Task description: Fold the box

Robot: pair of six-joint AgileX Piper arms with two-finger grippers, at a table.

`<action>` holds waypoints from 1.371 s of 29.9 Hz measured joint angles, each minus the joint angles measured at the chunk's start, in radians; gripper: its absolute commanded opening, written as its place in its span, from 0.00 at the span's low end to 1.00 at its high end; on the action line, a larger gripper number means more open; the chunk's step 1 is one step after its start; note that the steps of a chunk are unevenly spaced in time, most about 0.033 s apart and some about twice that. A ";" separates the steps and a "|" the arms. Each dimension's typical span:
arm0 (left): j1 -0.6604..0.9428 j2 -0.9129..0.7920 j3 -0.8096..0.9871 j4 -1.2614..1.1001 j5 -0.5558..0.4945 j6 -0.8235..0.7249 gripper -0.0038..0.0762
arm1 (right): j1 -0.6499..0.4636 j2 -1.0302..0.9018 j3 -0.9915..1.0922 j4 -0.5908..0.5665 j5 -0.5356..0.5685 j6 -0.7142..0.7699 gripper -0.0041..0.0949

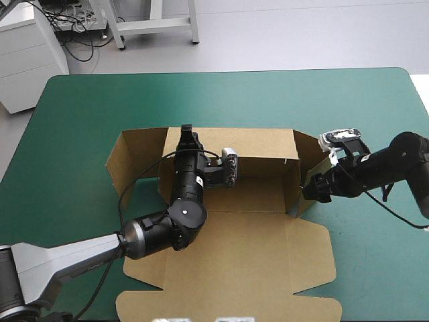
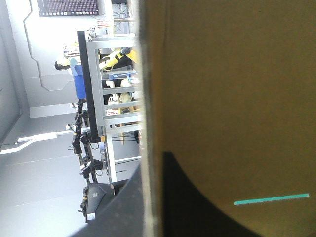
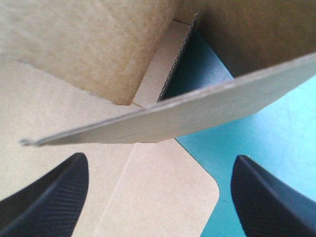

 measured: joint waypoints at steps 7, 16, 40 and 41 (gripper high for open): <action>0.000 0.000 0.000 -0.002 0.000 0.000 0.01 | 0.000 -0.115 0.000 0.000 0.008 0.113 0.77; 0.000 -0.001 -0.007 -0.048 0.005 -0.004 0.01 | 0.000 -0.130 -0.059 -0.062 0.005 0.202 0.77; 0.000 -0.001 -0.007 -0.029 0.004 -0.033 0.01 | 0.000 0.271 -0.647 -0.260 0.085 0.393 0.77; 0.000 -0.001 -0.007 -0.029 0.004 -0.033 0.01 | 0.000 0.292 -0.655 -0.270 0.085 0.395 0.77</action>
